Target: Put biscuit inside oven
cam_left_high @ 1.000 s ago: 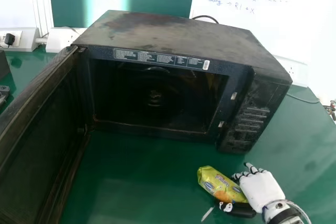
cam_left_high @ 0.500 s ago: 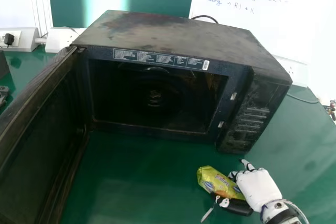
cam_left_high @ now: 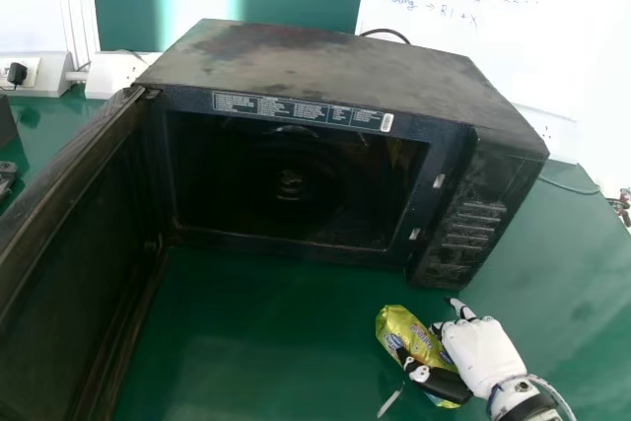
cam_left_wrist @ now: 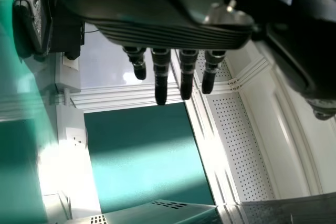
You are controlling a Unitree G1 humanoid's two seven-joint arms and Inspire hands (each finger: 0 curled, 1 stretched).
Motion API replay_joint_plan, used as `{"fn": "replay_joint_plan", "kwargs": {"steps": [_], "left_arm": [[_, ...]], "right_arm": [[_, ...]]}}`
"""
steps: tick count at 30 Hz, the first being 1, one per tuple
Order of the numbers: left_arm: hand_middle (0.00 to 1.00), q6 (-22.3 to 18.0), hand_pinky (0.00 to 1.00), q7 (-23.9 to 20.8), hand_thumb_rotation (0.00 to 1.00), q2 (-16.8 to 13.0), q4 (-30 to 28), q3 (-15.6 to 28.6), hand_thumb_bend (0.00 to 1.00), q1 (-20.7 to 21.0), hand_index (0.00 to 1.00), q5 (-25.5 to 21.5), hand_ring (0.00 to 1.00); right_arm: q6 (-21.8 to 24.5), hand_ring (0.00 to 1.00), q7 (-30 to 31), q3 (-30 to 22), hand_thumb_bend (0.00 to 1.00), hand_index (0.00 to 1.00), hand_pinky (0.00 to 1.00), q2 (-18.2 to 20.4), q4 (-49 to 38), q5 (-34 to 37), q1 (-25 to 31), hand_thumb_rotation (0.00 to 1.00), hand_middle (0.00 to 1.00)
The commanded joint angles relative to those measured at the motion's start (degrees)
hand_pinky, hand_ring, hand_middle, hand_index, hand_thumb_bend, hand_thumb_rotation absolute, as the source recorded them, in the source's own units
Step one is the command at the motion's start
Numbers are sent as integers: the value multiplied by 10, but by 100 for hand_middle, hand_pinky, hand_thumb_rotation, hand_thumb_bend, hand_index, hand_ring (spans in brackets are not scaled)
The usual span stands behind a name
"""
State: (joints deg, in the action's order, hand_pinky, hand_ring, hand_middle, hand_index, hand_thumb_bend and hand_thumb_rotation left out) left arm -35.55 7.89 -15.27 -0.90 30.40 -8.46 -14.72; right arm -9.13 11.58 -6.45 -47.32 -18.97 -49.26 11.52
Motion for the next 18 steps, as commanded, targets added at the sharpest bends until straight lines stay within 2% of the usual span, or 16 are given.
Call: {"fn": "replay_joint_plan", "kwargs": {"steps": [1,6,7,8,10,14,18], "left_arm": [[96,4,75,3,97,-1,-9,0,89,-8,98,-8,88],[96,5,75,3,96,1,-14,0,88,-10,97,-7,88],[96,5,75,2,96,1,-15,1,88,-10,97,-6,88],[96,6,75,2,96,2,-16,1,88,-11,97,-6,88],[96,6,76,5,96,0,-17,1,88,-12,97,-8,89],[96,9,75,1,96,3,-23,0,88,-14,97,-5,88],[96,11,74,-4,96,6,-27,0,88,-15,97,-1,88]], "right_arm": [[-7,41,12,6,52,49,28,1,1,9,9,14,51],[0,51,22,4,52,49,36,-3,-7,1,12,14,60],[-1,52,22,3,69,57,37,-4,-7,1,12,14,61],[-2,52,23,2,77,62,38,-5,-7,0,13,15,61],[-4,55,25,1,86,67,43,-9,-5,-1,13,16,63],[-5,60,33,-1,89,70,51,-16,-4,2,11,19,68],[-8,62,38,-6,91,71,52,-19,-4,6,12,20,69]]}}
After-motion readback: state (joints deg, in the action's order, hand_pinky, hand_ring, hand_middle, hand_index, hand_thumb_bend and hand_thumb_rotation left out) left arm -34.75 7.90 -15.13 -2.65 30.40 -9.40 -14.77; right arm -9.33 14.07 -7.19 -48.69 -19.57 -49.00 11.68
